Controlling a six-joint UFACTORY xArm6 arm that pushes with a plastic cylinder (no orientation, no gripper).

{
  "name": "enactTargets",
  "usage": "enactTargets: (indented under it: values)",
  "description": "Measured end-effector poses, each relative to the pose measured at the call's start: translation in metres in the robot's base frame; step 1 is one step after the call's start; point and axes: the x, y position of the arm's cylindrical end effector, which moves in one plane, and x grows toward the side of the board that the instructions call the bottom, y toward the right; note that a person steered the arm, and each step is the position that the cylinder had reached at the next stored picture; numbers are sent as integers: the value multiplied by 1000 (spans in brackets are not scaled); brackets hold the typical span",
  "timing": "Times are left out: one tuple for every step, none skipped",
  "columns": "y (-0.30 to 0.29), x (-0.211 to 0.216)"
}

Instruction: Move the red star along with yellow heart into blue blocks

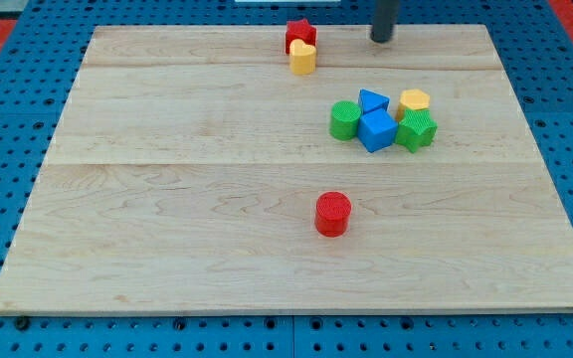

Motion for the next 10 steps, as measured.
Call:
enactTargets:
  values:
    - [-27,-3]
    - [-93,-1]
    - [-146,0]
    - [-168,20]
    - [-147,27]
    - [-94,36]
    - [-57,55]
    - [-34,95]
    - [-22,129]
    - [-17,139]
